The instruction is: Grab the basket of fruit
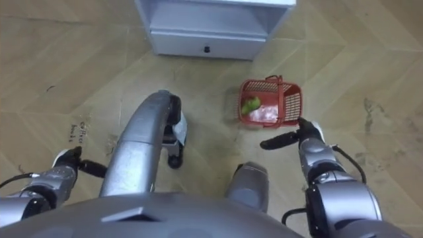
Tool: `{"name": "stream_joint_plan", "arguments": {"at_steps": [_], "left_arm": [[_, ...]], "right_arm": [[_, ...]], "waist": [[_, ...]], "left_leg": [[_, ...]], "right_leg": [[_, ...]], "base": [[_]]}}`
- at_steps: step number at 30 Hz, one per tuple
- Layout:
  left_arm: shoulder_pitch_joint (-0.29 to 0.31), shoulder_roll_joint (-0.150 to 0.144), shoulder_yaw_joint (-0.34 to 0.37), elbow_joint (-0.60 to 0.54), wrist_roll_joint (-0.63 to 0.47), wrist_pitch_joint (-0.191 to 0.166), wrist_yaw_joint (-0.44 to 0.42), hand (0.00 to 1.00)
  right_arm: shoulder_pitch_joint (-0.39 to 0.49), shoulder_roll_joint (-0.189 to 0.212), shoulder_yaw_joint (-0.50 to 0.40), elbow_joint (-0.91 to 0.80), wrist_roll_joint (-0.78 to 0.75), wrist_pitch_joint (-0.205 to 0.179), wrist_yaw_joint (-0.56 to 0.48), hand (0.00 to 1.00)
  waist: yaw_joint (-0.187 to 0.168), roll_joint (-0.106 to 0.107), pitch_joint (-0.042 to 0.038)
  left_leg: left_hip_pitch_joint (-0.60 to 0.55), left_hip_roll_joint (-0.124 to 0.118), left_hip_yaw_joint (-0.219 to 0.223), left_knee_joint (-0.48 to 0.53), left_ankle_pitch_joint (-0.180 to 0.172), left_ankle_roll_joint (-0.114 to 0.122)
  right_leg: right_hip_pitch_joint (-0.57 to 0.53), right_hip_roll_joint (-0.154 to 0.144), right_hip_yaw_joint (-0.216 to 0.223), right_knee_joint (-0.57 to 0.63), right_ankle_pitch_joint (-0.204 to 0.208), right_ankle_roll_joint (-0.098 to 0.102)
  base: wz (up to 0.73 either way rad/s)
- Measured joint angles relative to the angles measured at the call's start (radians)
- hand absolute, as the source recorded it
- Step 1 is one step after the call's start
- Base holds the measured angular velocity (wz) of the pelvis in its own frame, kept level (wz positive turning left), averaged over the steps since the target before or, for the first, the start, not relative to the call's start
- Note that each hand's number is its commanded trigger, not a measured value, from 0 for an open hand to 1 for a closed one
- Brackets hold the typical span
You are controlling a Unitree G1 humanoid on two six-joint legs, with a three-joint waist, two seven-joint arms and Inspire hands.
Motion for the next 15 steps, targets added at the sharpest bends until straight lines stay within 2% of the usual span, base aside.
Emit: {"name": "stream_joint_plan", "arguments": {"at_steps": [2, 5, 8, 10, 11, 13, 15], "left_arm": [[0.012, 0.003, -0.004, 0.0, -0.018, -0.006, 0.029, 0.0], [0.014, 0.008, -0.007, 0.0, -0.017, -0.022, 0.06, 0.0], [0.021, 0.006, -0.011, 0.004, -0.02, -0.041, 0.072, 0.0], [0.042, 0.006, -0.034, 0.004, -0.02, -0.053, 0.086, 0.0], [0.05, 0.006, -0.04, 0.004, -0.02, -0.057, 0.09, 0.0], [0.077, 0.006, -0.071, 0.003, -0.02, -0.066, 0.101, 0.0], [0.103, 0.006, -0.079, -0.003, -0.019, -0.078, 0.102, 0.0]], "right_arm": [[-0.001, -0.002, -0.01, -0.046, 0.003, 0.0, -0.009, 0.0], [-0.008, -0.002, -0.052, -0.112, 0.012, -0.014, -0.024, 0.0], [-0.014, -0.001, -0.068, -0.171, 0.018, -0.022, -0.058, 0.0], [-0.014, 0.0, -0.067, -0.231, 0.014, -0.022, -0.087, 0.0], [-0.014, -0.001, -0.068, -0.245, 0.011, -0.022, -0.095, 0.0], [-0.014, -0.001, -0.069, -0.278, 0.01, -0.025, -0.131, 0.0], [-0.014, -0.001, -0.069, -0.289, 0.01, -0.025, -0.151, 0.0]], "waist": [[-0.017, -0.002, 0.0006], [-0.033, -0.009, 0.0028], [-0.054, -0.027, 0.003], [-0.071, -0.033, 0.0006], [-0.074, -0.035, 0.0001], [-0.094, -0.04, -0.0029], [-0.096, -0.042, -0.0042]], "left_leg": [[-0.024, 0.004, 0.021, 0.046, -0.013, 0.008], [-0.051, 0.018, 0.028, 0.105, -0.027, 0.009], [-0.054, 0.022, 0.027, 0.147, -0.035, 0.009], [-0.057, 0.045, 0.026, 0.181, -0.045, 0.005], [-0.058, 0.049, 0.026, 0.187, -0.046, 0.005], [-0.057, 0.054, 0.022, 0.2, -0.047, -0.005], [-0.055, 0.057, 0.014, 0.207, -0.051, -0.02]], "right_leg": [[-0.01, -0.01, 0.017, 0.068, 0.0, 0.0], [-0.008, -0.027, 0.01, 0.143, 0.0, 0.0], [0.015, -0.042, 0.004, 0.2, 0.0, 0.0], [0.017, -0.044, 0.001, 0.243, 0.0, 0.0], [0.019, -0.045, 0.001, 0.251, 0.0, 0.0], [0.022, -0.047, -0.002, 0.274, -0.001, -0.003], [0.022, -0.047, -0.001, 0.284, -0.001, -0.003]], "base": [[0.42], [0.2], [0.1], [0.0], [0.04], [0.02], [-0.08]]}}
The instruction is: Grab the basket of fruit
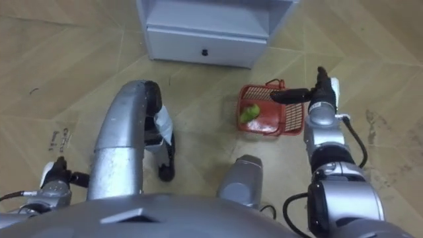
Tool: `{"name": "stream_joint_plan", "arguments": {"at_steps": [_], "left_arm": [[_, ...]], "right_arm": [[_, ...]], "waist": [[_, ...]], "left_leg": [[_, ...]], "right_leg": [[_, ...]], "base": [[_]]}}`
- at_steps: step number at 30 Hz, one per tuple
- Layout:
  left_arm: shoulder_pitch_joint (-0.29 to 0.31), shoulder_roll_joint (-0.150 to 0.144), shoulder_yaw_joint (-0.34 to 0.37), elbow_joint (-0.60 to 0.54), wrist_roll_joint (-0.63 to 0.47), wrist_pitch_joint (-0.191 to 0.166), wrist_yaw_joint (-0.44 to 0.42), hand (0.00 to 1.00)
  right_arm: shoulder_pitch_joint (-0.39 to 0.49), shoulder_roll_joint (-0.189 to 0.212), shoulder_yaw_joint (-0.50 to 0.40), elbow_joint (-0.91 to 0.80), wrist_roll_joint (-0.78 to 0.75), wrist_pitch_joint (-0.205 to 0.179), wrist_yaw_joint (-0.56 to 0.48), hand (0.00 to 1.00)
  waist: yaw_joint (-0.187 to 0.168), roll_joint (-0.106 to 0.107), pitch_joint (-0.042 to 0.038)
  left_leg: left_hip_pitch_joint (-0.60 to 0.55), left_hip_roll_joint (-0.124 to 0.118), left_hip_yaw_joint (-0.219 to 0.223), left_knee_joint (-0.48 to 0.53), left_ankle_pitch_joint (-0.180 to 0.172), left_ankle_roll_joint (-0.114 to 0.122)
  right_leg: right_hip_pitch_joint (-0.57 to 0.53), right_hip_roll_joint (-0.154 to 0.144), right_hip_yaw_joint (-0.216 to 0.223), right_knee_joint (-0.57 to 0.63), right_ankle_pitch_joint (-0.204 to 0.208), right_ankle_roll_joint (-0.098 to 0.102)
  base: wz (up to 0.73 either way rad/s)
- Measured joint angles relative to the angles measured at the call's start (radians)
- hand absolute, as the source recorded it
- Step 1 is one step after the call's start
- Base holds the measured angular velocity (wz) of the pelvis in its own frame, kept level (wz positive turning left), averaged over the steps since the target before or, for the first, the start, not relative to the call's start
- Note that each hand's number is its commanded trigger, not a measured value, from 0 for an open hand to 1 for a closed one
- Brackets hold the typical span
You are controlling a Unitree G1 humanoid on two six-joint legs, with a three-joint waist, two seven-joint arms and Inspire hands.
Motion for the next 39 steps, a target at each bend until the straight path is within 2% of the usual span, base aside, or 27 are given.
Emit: {"name": "stream_joint_plan", "arguments": {"at_steps": [2, 4, 8, 9, 11, 12, 13, 14, 15, 16, 20, 24, 26, 30, 33, 39], "left_arm": [[0.015, 0.0, -0.011, 0.001, 0.0, -0.003, 0.0, 0.0], [0.015, 0.001, -0.029, 0.008, 0.0, -0.005, -0.005, 0.0], [0.014, 0.004, -0.065, 0.03, 0.0, -0.013, -0.01, 0.0], [0.018, 0.003, -0.071, 0.03, 0.0, -0.019, -0.013, 0.0], [0.031, 0.003, -0.076, 0.03, 0.0, -0.023, -0.017, 0.0], [0.041, 0.004, -0.076, 0.03, -0.001, -0.022, -0.02, 0.0], [0.047, 0.008, -0.077, 0.029, -0.001, -0.022, -0.026, 0.0], [0.051, 0.009, -0.078, 0.027, -0.001, -0.022, -0.031, 0.0], [0.052, -0.006, -0.085, 0.02, -0.001, -0.018, -0.043, 0.0], [0.049, -0.012, -0.088, 0.019, -0.001, -0.02, -0.062, 0.0], [0.041, -0.009, -0.088, 0.024, 0.0, -0.022, -0.091, 0.0], [0.046, 0.001, -0.152, 0.026, -0.012, -0.021, -0.115, 0.0], [0.049, 0.0, -0.172, 0.026, -0.028, -0.021, -0.12, 0.0], [0.062, 0.0, -0.185, 0.021, -0.037, -0.017, -0.12, 0.0], [0.064, 0.004, -0.195, 0.017, -0.05, -0.017, -0.119, 0.0], [0.097, 0.005, -0.258, -0.008, -0.078, -0.013, -0.134, 0.0]], "right_arm": [[-0.001, -0.004, -0.002, -0.014, 0.002, 0.0, -0.016, 0.0], [-0.012, -0.019, -0.002, -0.017, 0.007, -0.009, -0.027, 0.0], [-0.049, -0.044, 0.004, -0.015, 0.01, -0.02, -0.036, 0.0], [-0.07, -0.053, 0.004, -0.009, 0.009, -0.028, -0.037, 0.0], [-0.091, -0.062, 0.004, -0.007, 0.008, -0.045, -0.039, 0.0], [-0.1, -0.065, 0.008, -0.007, 0.008, -0.054, -0.044, 0.0], [-0.101, -0.068, 0.016, -0.007, 0.009, -0.058, -0.05, 0.0], [-0.101, -0.073, 0.025, -0.007, 0.01, -0.058, -0.052, 0.0], [-0.106, -0.097, 0.05, 0.0, 0.012, -0.059, -0.05, 0.0], [-0.104, -0.102, 0.06, 0.006, 0.013, -0.058, -0.049, 0.0], [-0.103, -0.126, 0.077, 0.042, 0.012, -0.056, -0.046, 0.0], [-0.107, -0.131, 0.099, 0.047, 0.049, -0.051, -0.019, 0.0], [-0.107, -0.137, 0.114, 0.048, 0.076, -0.049, -0.007, 0.0], [-0.107, -0.149, 0.127, 0.06, 0.132, -0.037, 0.018, 0.0], [-0.107, -0.158, 0.139, 0.074, 0.17, -0.037, 0.018, 0.0], [-0.127, -0.168, 0.207, 0.161, 0.228, -0.036, 0.04, 0.0]], "waist": [[0.0, -0.003, 0.0008], [0.007, -0.01, 0.0058], [0.022, -0.01, 0.0111], [0.022, -0.01, 0.0156], [0.024, -0.011, 0.0179], [0.024, -0.007, 0.0212], [0.025, -0.008, 0.0223], [0.024, -0.008, 0.0238], [0.037, 0.013, 0.0314], [0.045, 0.021, 0.0322], [0.051, 0.02, 0.0325], [0.059, 0.026, 0.0348], [0.069, 0.035, 0.0376], [0.105, 0.06, 0.0353], [0.137, 0.063, 0.0341], [0.166, 0.071, 0.0371]], "left_leg": [[-0.003, 0.0, -0.002, 0.002, 0.001, -0.009], [-0.003, -0.004, 0.001, 0.008, 0.005, -0.025], [-0.01, -0.003, -0.001, 0.03, 0.0, -0.042], [-0.011, -0.005, -0.002, 0.041, -0.002, -0.048], [-0.016, -0.009, -0.007, 0.062, -0.01, -0.067], [-0.027, -0.02, -0.022, 0.082, -0.009, -0.081], [-0.043, -0.031, -0.035, 0.108, -0.004, -0.091], [-0.052, -0.037, -0.042, 0.122, -0.002, -0.094], [-0.077, -0.041, -0.076, 0.151, 0.005, -0.109], [-0.089, -0.058, -0.089, 0.149, 0.019, -0.135], [-0.103, -0.075, -0.091, 0.13, 0.017, -0.139], [-0.105, -0.077, -0.1, 0.122, -0.006, -0.171], [-0.113, -0.076, -0.1, 0.121, -0.009, -0.174], [-0.114, -0.077, -0.097, 0.12, -0.009, -0.175], [-0.117, -0.076, -0.088, 0.113, -0.008, -0.176], [-0.133, -0.077, -0.081, 0.109, -0.007, -0.176]], "right_leg": [[-0.006, 0.0, 0.003, 0.009, -0.002, -0.005], [-0.007, 0.002, 0.015, 0.024, -0.007, -0.014], [-0.006, 0.022, 0.034, 0.056, -0.011, -0.023], [-0.002, 0.029, 0.044, 0.07, -0.019, -0.033], [0.002, 0.034, 0.061, 0.097, -0.034, -0.045], [0.014, 0.04, 0.062, 0.114, -0.045, -0.046], [0.022, 0.049, 0.067, 0.14, -0.058, -0.055], [0.03, 0.053, 0.068, 0.152, -0.064, -0.055], [0.028, 0.08, 0.073, 0.17, -0.069, -0.06], [0.015, 0.083, 0.085, 0.176, -0.07, -0.06], [-0.013, 0.073, 0.09, 0.183, -0.073, -0.053], [-0.032, 0.077, 0.092, 0.191, -0.074, -0.051], [-0.044, 0.077, 0.096, 0.199, -0.074, -0.051], [-0.046, 0.074, 0.097, 0.201, -0.075, -0.051], [-0.06, 0.067, 0.103, 0.202, -0.075, -0.049], [-0.077, 0.059, 0.103, 0.2, -0.076, -0.048]], "base": [[-0.03], [0.05], [0.05], [-0.03], [-0.07], [0.0], [0.04], [-0.11], [-0.22], [-0.24], [0.05], [0.0], [0.0], [0.0], [0.0], [0.02]]}}
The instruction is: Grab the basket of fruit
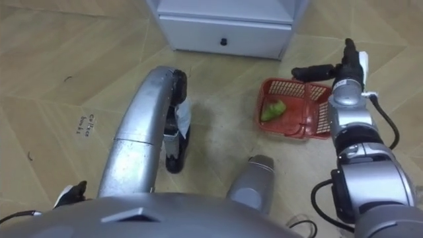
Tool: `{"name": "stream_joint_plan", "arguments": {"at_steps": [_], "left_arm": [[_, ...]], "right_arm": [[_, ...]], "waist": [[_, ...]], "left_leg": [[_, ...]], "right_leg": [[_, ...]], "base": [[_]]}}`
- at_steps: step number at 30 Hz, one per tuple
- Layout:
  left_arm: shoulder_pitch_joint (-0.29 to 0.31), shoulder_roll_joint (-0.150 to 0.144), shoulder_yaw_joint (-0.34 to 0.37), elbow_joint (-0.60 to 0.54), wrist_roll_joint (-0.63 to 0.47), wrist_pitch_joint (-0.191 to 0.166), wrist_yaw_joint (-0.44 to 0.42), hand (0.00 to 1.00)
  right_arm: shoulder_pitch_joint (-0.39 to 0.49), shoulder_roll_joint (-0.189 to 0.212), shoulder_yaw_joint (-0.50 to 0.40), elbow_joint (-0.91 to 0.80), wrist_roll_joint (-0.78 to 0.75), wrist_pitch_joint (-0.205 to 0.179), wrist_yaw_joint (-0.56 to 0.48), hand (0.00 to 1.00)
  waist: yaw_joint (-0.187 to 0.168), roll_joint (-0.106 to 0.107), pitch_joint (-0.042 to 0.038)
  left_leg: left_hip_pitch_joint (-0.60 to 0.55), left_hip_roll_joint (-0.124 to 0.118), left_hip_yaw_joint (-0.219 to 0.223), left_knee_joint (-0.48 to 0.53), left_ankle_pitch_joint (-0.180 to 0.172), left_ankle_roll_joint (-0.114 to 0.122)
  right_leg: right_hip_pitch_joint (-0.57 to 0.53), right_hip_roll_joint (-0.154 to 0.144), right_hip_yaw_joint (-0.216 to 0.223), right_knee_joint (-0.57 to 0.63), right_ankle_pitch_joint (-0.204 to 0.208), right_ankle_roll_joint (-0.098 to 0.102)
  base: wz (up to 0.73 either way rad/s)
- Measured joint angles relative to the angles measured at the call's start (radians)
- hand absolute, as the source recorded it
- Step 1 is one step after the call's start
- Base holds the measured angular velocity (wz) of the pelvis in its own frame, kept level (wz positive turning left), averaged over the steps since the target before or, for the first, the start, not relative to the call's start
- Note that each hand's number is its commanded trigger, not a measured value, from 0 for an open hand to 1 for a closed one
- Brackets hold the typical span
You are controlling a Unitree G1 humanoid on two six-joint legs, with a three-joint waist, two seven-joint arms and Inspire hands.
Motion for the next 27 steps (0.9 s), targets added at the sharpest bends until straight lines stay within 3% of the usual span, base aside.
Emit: {"name": "stream_joint_plan", "arguments": {"at_steps": [3, 16, 22, 27], "left_arm": [[0.006, 0.0, -0.026, -0.007, 0.0, 0.014, -0.014, 0.0], [0.019, 0.002, -0.046, -0.045, 0.0, 0.018, -0.029, 0.0], [0.028, 0.002, -0.061, -0.059, -0.016, 0.019, -0.034, 0.0], [0.028, 0.002, -0.066, -0.064, -0.038, 0.018, -0.035, 0.0]], "right_arm": [[0.0, -0.001, 0.037, 0.008, 0.01, 0.005, 0.021, 0.0], [0.001, -0.003, 0.067, 0.064, 0.004, 0.01, 0.038, 0.0], [0.014, -0.003, 0.078, 0.116, 0.007, 0.03, 0.056, 0.0], [0.014, -0.003, 0.079, 0.14, 0.008, 0.03, 0.057, 0.0]], "waist": [[0.0, 0.012, 0.0065], [0.005, 0.042, -0.0028], [0.018, 0.061, -0.0019], [0.023, 0.063, -0.0027]], "left_leg": [[-0.005, 0.0, 0.0, 0.003, 0.0, 0.001], [-0.008, 0.003, 0.0, 0.003, 0.0, 0.001], [-0.01, 0.004, 0.005, -0.001, 0.001, -0.001], [-0.013, 0.008, 0.008, -0.002, 0.002, -0.002]], "right_leg": [[-0.002, 0.0, 0.0, 0.001, -0.001, 0.001], [-0.013, 0.002, 0.007, 0.003, -0.001, 0.002], [-0.023, 0.001, 0.014, 0.009, -0.001, 0.002], [-0.033, 0.0, 0.021, 0.012, -0.001, 0.002]], "base": [[0.0], [0.0], [0.0], [-0.01]]}}
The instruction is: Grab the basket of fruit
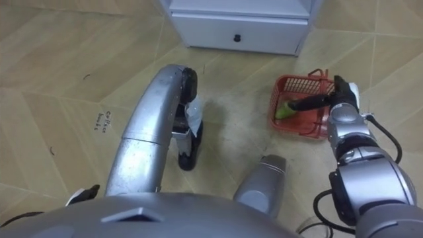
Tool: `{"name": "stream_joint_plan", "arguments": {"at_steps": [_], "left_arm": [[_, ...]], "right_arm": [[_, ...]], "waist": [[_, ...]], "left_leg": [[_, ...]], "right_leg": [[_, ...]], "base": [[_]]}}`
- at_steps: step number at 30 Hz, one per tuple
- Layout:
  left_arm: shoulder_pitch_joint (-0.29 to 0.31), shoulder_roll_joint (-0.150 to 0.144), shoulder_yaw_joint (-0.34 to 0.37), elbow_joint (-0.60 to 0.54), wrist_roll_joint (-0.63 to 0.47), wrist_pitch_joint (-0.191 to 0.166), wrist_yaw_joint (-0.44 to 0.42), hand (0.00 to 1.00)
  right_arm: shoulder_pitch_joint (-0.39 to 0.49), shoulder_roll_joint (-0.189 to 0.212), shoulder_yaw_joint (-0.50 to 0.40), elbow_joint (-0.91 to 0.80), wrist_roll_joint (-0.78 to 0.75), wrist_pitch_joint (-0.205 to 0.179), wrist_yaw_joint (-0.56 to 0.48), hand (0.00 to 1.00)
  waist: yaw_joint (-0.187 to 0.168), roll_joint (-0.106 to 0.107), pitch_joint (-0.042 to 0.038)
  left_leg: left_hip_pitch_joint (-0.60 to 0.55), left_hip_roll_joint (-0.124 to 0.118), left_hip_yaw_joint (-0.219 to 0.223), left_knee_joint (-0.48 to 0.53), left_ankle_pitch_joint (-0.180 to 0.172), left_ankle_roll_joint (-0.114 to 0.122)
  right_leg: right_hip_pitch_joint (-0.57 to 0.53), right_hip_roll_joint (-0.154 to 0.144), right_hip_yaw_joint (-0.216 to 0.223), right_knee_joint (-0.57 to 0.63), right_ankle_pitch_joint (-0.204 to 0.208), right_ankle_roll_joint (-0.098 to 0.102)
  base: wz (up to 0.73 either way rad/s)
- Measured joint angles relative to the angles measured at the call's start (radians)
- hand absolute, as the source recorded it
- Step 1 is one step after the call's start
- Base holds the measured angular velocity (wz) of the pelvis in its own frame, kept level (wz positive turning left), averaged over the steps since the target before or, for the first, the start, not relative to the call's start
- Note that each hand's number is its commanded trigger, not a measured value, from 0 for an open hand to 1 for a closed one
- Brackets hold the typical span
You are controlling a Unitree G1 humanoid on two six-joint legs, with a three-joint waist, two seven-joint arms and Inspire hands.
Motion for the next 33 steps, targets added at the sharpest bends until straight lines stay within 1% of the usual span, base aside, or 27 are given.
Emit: {"name": "stream_joint_plan", "arguments": {"at_steps": [5, 6, 7, 12, 21, 22, 26, 28, 31, 33], "left_arm": [[0.001, 0.0, -0.011, -0.007, -0.001, 0.001, -0.001, 0.0], [0.001, 0.0, -0.018, -0.009, -0.002, 0.0, -0.001, 0.0], [0.001, -0.001, -0.019, -0.009, -0.002, 0.0, -0.003, 0.0], [0.001, -0.001, -0.019, -0.009, -0.002, 0.001, -0.019, 0.0], [0.001, -0.001, -0.019, -0.009, -0.002, 0.001, -0.029, 0.0], [0.001, -0.001, -0.02, -0.009, -0.008, 0.002, -0.031, 0.0], [0.001, -0.003, -0.031, -0.009, -0.04, 0.004, -0.034, 0.0], [0.0, -0.009, -0.031, -0.009, -0.041, 0.013, -0.034, 0.0], [-0.001, -0.022, -0.041, -0.009, -0.041, 0.016, -0.033, 0.0], [-0.007, -0.023, -0.059, -0.009, -0.043, 0.016, -0.033, 0.0]], "right_arm": [[0.0, 0.0, 0.001, 0.013, 0.001, 0.0, 0.012, 0.0], [0.0, 0.0, 0.001, 0.012, 0.001, 0.0, 0.017, 0.58], [0.0, 0.0, 0.008, 0.012, 0.005, 0.0, 0.02, 1.0], [0.0, 0.0, 0.033, 0.012, 0.006, 0.0, 0.021, 1.0], [0.0, 0.0, 0.035, 0.014, 0.006, 0.0, 0.032, 1.0], [0.0, 0.0, 0.036, 0.014, 0.011, 0.0, 0.033, 1.0], [0.0, 0.001, 0.036, 0.014, 0.038, 0.001, 0.035, 1.0], [0.0, 0.001, 0.036, 0.014, 0.043, 0.001, 0.035, 1.0], [0.0, 0.002, 0.036, 0.013, 0.043, 0.001, 0.035, 1.0], [-0.001, 0.003, 0.036, 0.013, 0.043, 0.001, 0.035, 1.0]], "waist": [[0.0, -0.001, 0.0003], [0.0, -0.001, 0.0004], [0.002, -0.001, 0.0004], [0.004, -0.001, 0.0004], [0.007, -0.002, 0.0011], [0.007, -0.007, 0.0041], [0.011, -0.011, 0.0065], [0.012, -0.013, 0.0075], [0.007, -0.014, 0.008], [0.004, -0.014, 0.008]], "left_leg": [[0.001, 0.0, 0.001, -0.003, 0.001, -0.003], [0.001, 0.0, 0.001, -0.004, 0.002, -0.003], [0.002, 0.001, 0.0, -0.004, 0.002, -0.004], [0.002, 0.001, 0.0, -0.005, 0.002, -0.005], [0.002, 0.001, 0.0, -0.005, 0.002, -0.005], [0.002, 0.001, 0.001, -0.005, 0.002, -0.005], [0.003, 0.001, 0.0, -0.005, 0.003, -0.005], [0.003, 0.001, 0.0, -0.005, 0.004, -0.007], [0.003, 0.0, 0.0, -0.005, 0.006, -0.008], [0.003, 0.0, 0.0, -0.005, 0.007, -0.008]], "right_leg": [[-0.002, 0.0, 0.002, 0.001, 0.0, 0.0], [-0.002, 0.0, 0.002, 0.001, 0.0, 0.0], [-0.002, 0.0, 0.002, 0.001, 0.0, 0.0], [-0.003, 0.0, 0.0, 0.001, 0.0, 0.0], [-0.003, 0.0, -0.002, 0.001, 0.0, 0.0], [-0.003, 0.0, -0.002, 0.001, 0.0, 0.0], [-0.002, 0.0, 0.0, 0.001, 0.0, 0.001], [-0.002, 0.001, 0.004, 0.004, -0.001, 0.001], [-0.002, 0.002, 0.006, 0.006, -0.001, 0.001], [-0.002, 0.002, 0.005, 0.008, -0.001, 0.001]], "base": [[0.0], [0.0], [0.0], [0.0], [0.0], [0.0], [0.0], [0.0], [0.0], [0.0]]}}
